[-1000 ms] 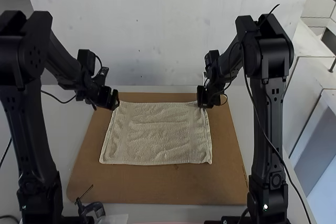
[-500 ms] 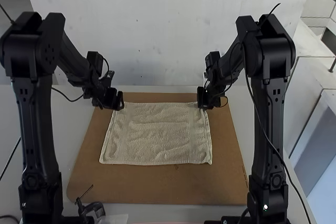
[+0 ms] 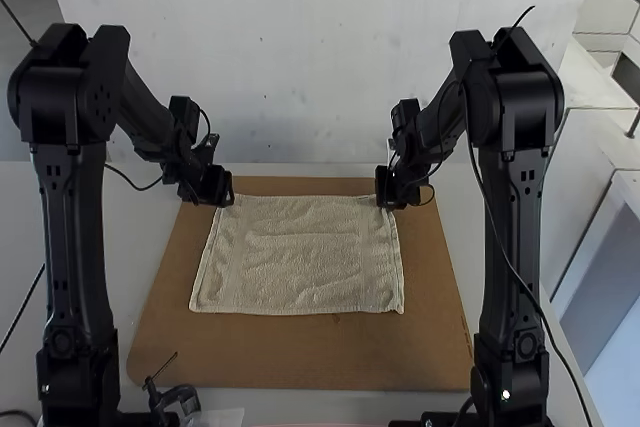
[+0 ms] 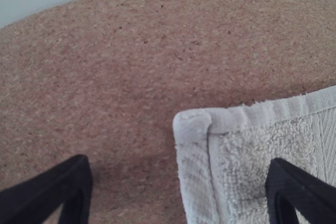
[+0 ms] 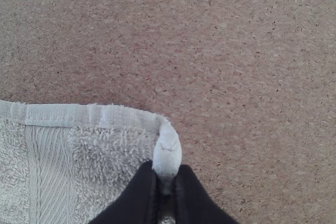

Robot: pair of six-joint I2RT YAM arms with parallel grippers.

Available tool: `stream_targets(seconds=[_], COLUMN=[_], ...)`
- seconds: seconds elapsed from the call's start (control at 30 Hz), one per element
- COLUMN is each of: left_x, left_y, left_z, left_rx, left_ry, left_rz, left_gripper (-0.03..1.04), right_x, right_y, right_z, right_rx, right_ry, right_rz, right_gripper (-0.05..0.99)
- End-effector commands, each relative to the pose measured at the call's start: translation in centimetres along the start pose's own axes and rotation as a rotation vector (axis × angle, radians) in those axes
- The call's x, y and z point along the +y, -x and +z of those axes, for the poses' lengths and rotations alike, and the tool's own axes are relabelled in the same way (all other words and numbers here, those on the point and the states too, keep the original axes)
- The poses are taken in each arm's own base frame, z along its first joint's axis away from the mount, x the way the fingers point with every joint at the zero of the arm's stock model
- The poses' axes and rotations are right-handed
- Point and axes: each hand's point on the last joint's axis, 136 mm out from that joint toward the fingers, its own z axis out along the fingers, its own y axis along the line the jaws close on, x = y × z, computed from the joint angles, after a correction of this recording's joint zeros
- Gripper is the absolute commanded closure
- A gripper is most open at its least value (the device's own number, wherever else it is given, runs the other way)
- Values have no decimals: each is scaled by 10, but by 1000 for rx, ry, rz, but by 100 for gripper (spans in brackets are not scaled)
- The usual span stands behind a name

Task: Fold the towel.

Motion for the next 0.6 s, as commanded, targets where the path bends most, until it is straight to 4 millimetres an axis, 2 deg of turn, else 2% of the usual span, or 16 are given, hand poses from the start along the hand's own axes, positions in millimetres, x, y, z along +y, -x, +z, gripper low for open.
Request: stream_targets(seconds=[0.0,0.13,0.37,0.47,0.57], left_x=[-9,-19,-39,-41,-40], left_y=[6,13,11,12,12], left_z=[2,-3,-1,0,1], left_rx=[3,-12,2,0,1], left_ry=[-13,-33,-62,-64,-64], left_rz=[5,4,27,27,26], left_gripper=[33,35,36,47,47], right_x=[15,13,10,8,6], right_y=[-17,-18,-21,-22,-23], right_z=[-3,-4,-4,-5,-5], right_rx=[41,41,34,33,33], right_ry=[47,50,57,54,57], right_rz=[-1,4,13,17,21], right_gripper=[91,91,91,91,91])
